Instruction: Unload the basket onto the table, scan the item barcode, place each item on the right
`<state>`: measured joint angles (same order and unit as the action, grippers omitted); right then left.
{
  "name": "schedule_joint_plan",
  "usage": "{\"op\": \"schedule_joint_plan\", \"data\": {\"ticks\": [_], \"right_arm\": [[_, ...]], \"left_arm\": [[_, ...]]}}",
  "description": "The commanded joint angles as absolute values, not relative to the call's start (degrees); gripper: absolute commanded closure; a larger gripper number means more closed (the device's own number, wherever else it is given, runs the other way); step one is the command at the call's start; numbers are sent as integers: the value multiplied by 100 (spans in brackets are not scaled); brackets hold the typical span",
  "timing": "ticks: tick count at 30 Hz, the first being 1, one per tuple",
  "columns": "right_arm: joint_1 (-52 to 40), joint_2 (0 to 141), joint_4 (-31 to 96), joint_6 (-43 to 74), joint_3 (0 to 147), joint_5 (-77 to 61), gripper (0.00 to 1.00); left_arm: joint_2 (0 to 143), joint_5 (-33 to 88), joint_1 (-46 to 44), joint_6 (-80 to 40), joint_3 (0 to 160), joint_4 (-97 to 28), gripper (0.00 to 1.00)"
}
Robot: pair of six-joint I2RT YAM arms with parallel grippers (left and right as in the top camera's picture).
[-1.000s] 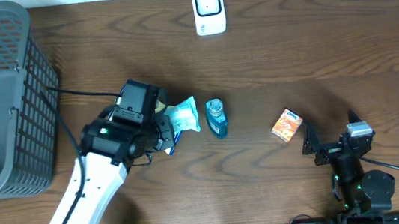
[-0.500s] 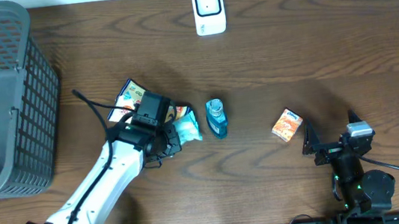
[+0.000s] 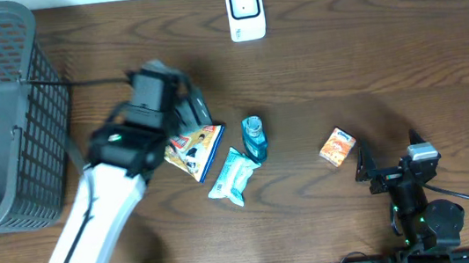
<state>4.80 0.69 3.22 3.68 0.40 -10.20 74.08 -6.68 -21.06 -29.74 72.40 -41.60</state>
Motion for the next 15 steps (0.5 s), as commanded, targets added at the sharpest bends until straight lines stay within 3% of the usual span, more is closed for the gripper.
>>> {"op": "schedule_joint_plan", "data": {"ticks": [1,9,12,15], "right_arm": [[440,49,351,421,32,-976,1],[440,49,349,423,32,-976,1],[440,49,349,421,32,-976,1],[440,49,349,421,32,-976,1]], "left_arm": [[7043,-2237,-1898,-2764,7902,-4082,2],[6504,-2963,-1219,-2718,8628,-1601,2],[6381,-2961,-1181,-1968,8687,-816,2],[6213,-2963,-1197,-707,8768,-790,2]]}}
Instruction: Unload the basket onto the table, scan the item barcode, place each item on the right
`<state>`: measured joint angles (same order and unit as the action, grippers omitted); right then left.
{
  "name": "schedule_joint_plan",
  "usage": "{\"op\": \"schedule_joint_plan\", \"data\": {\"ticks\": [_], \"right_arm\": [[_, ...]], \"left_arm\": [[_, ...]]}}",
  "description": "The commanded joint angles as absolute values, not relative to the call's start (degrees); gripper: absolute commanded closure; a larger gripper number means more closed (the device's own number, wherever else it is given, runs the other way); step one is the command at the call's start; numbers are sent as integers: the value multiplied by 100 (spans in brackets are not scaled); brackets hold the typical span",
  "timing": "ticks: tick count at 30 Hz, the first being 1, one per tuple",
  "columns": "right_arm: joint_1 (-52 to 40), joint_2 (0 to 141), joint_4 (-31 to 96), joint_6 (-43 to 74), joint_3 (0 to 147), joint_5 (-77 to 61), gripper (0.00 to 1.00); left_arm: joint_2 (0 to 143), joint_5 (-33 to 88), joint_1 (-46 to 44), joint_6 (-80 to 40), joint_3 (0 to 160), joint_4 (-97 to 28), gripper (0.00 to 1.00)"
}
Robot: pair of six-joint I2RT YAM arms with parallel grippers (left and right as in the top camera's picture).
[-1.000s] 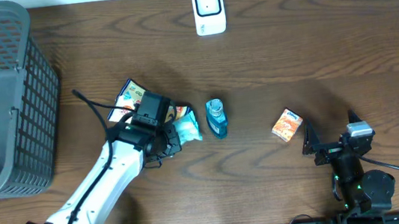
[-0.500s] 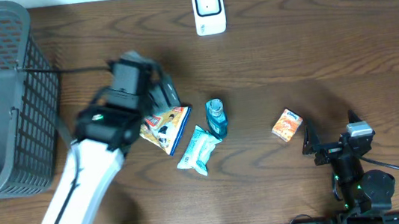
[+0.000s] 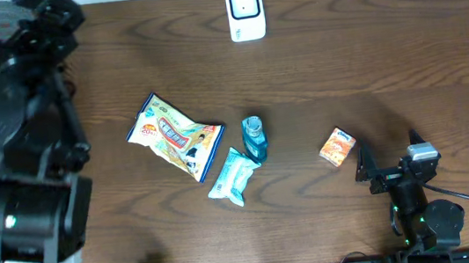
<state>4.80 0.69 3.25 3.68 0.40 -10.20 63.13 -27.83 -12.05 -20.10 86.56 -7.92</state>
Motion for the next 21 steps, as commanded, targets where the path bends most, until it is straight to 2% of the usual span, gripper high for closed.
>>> {"op": "schedule_joint_plan", "data": {"ticks": [1,5,9,16,21], "right_arm": [[440,49,349,421,32,-976,1],[440,49,349,421,32,-976,1],[440,49,185,480,32,-1044,1],[440,60,259,3033,32,-3430,1],[440,60,298,3627,32,-5352,1]], "left_arm": [[6143,-2961,-1197,-390,8768,-858,2],[5883,-2963,-1197,346,8768,-1365,2],[5463,-2777,-1197,401,8670,-2082,2],[4346,-1044,-1197,379,8296,-2864,2],[3221,-357,-1194,281,7706,-2794,2]]}}
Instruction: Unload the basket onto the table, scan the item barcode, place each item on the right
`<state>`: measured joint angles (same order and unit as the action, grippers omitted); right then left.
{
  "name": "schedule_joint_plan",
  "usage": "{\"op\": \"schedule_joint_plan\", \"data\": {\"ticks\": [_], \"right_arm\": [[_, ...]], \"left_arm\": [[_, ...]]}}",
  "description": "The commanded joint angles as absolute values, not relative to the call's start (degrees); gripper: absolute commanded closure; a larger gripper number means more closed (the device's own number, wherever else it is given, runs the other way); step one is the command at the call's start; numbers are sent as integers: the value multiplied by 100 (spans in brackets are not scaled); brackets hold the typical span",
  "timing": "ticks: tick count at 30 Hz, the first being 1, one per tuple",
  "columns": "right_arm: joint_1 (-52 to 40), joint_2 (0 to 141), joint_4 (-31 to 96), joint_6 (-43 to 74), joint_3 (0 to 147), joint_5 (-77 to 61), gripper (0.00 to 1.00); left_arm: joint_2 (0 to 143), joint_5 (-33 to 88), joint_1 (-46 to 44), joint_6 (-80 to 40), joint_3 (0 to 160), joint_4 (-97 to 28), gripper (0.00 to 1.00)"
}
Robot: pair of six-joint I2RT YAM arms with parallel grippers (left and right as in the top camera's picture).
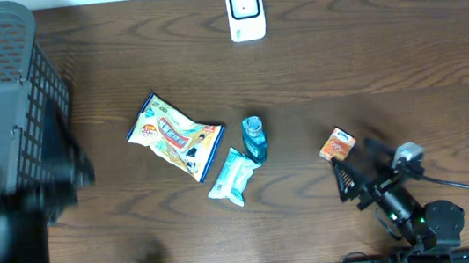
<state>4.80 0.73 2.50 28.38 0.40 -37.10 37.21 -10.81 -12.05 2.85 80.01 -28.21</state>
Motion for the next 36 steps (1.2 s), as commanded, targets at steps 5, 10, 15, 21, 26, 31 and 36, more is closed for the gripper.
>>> {"op": "schedule_joint_plan", "data": {"ticks": [5,10,15,21,26,31,36], "right_arm": [[440,60,215,4829,32,-5559,1],[364,64,-1452,5900,93,-5835,1],[331,163,-1551,5826,760,-5905,1],[329,1201,16,4399,2244,-5909,1],[327,2543,1347,3011,3745,-5907,1],[252,3704,2569,2027,5131,-5662,1],[-375,4449,3109,1804,5953,-4993,1]], "left_arm": [[1946,-362,-1190,233,7135,-2707,2],[858,-362,-1192,231,6853,-2698,2],[261,-366,-1247,189,6836,-2805,2],[152,-364,-1302,189,6803,-3030,2],[49,-362,-1120,189,6676,-3037,2],[16,-362,-1004,187,6576,-3039,2],[16,-360,-1179,187,6532,-3039,2]]}}
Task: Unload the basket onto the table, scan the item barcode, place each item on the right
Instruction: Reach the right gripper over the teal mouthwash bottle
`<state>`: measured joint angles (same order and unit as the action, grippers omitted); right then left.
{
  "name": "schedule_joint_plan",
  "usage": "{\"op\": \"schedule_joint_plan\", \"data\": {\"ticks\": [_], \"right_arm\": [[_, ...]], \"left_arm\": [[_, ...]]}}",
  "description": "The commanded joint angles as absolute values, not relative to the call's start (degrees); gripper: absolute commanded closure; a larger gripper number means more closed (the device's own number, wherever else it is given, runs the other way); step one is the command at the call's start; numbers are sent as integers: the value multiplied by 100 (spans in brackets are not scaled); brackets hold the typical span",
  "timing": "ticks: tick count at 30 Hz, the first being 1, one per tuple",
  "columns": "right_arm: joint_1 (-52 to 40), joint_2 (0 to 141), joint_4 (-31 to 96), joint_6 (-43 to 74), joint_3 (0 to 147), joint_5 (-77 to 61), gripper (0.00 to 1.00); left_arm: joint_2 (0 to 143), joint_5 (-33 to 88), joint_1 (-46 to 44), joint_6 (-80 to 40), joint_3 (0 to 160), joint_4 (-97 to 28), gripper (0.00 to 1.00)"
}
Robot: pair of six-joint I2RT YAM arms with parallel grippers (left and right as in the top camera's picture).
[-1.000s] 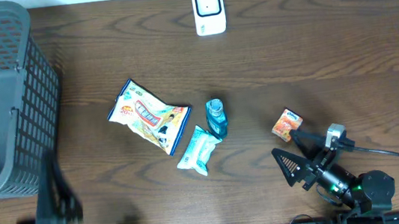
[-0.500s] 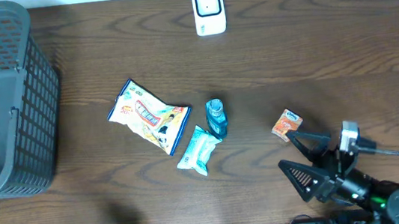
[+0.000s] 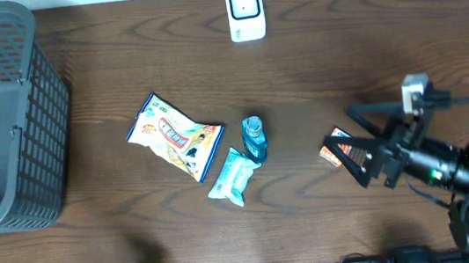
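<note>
A small orange box (image 3: 332, 144) lies right of the table's middle. My right gripper (image 3: 351, 147) has come in from the right and stands open, its dark fingers (image 3: 366, 117) spread at the box's right edge and covering part of it. Whether they touch the box cannot be told. The white scanner (image 3: 245, 11) stands at the far edge, centre. A colourful snack bag (image 3: 175, 136), a blue bottle (image 3: 254, 138) and a pale blue packet (image 3: 233, 176) lie in the middle. My left arm is out of view.
A dark mesh basket fills the left end of the table. The right arm's body and cable take up the right front corner. Brown wood tabletop (image 3: 384, 44) lies between the scanner and the orange box.
The right arm has risen from the front right corner and its gripper now sits at the orange box's right edge. The blurred left arm at the left edge has left the view.
At first the left arm hung over the snack bag while the right arm was parked at the front right. The left arm then stood over the basket, leaving the bag on the table, then blurred at the left edge. The right gripper turned toward the orange box and now reaches it.
</note>
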<state>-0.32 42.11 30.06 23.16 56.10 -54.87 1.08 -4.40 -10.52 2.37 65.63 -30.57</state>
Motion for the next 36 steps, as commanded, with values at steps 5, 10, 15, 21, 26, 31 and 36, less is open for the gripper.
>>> {"op": "schedule_joint_plan", "data": {"ticks": [5,10,15,21,26,31,36], "right_arm": [[-858,4707,2963,1450,6029,-4960,1],[-867,4845,3046,1459,6020,-4888,1],[-869,4969,2609,1739,6020,-4897,1],[-867,4989,2075,1712,6020,-4593,1],[-1096,5269,1564,2451,6023,-4049,1],[-1850,6025,2003,2397,6171,-2499,1],[-2714,7349,3413,2200,7404,-762,1]], "left_arm": [[19,-366,-1369,189,6530,-2764,2],[21,-832,-1369,189,6530,-2191,2],[23,-1013,-1369,187,6410,-1822,2],[27,-1013,-1369,187,6029,-1608,2],[60,-1011,-1369,-10,5621,-1380,2],[60,-1011,-1369,-670,5098,-1382,2],[60,-980,-1369,-932,4584,-1404,2]]}}
